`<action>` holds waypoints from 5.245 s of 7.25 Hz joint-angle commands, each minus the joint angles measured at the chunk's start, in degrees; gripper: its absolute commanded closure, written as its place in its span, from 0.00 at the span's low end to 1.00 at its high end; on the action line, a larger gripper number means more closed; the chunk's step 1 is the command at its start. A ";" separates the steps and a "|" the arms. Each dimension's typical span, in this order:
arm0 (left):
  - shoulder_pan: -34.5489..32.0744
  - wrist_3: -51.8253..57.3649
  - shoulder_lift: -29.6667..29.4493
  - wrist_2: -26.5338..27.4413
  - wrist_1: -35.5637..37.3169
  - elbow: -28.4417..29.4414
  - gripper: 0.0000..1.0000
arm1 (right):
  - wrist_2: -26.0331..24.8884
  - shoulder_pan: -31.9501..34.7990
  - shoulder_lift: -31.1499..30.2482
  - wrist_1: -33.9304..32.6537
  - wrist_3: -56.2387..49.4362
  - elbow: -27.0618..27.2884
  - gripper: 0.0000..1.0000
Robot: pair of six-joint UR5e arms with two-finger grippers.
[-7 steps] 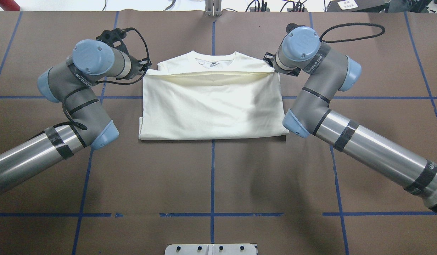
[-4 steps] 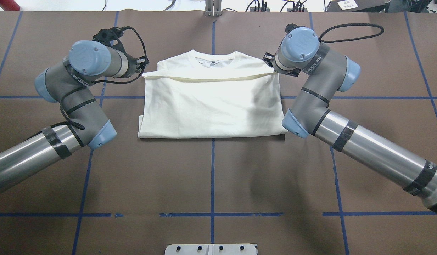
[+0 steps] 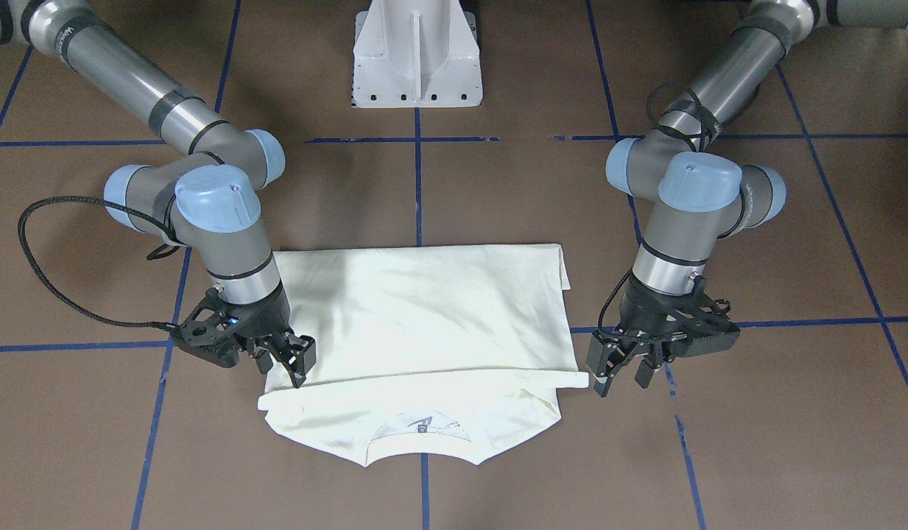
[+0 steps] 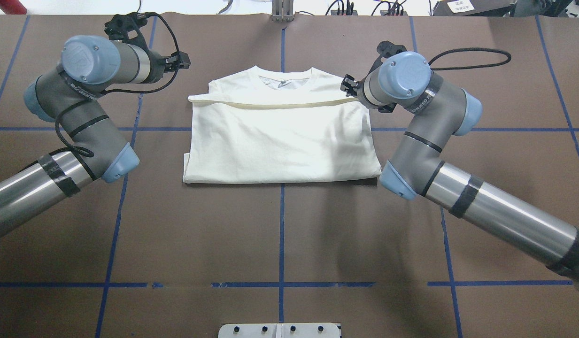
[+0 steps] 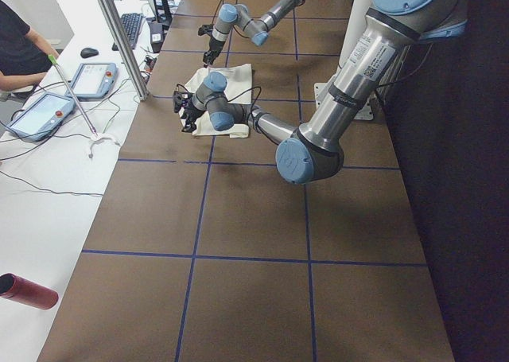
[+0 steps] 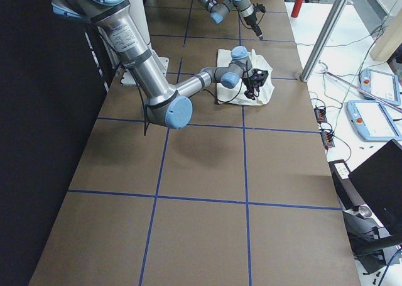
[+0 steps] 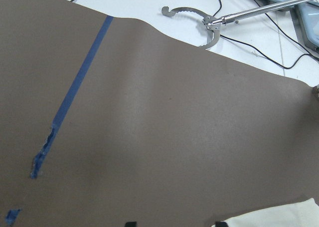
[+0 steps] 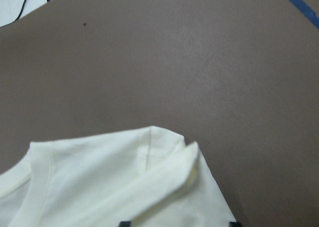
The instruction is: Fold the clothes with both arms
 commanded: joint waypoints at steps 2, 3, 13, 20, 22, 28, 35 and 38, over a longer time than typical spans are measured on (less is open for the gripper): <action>0.14 -0.32 0.08 -0.12 -0.38 -0.13 0.00 | 1.02 -6.04 -20.16 0.52 8.10 23.70 0.00; 0.14 -0.15 0.17 -0.04 -0.47 -0.13 0.00 | 0.41 -7.62 -21.52 0.44 9.79 24.72 0.00; 0.14 -0.24 0.61 0.40 -0.29 -0.22 0.00 | -0.74 -9.22 -17.66 0.17 20.88 18.66 0.33; 0.23 -0.41 0.52 0.05 -0.29 -1.27 0.00 | -0.65 -12.81 -20.19 0.26 25.80 24.94 1.00; 2.06 -0.50 4.27 -4.39 -0.55 -9.67 0.00 | -0.74 -20.43 -29.83 0.00 32.01 39.60 1.00; 15.67 -27.86 12.30 -15.15 7.42 -30.20 0.10 | 3.57 -42.02 -41.83 -0.88 33.19 51.71 0.00; 23.96 -28.89 11.24 -9.71 9.99 -24.93 0.33 | 3.48 -24.16 -37.00 -1.23 29.32 47.94 0.00; 23.96 -28.80 10.98 -9.00 9.99 -23.43 0.36 | 3.31 -22.94 -35.25 -1.15 29.23 46.09 0.00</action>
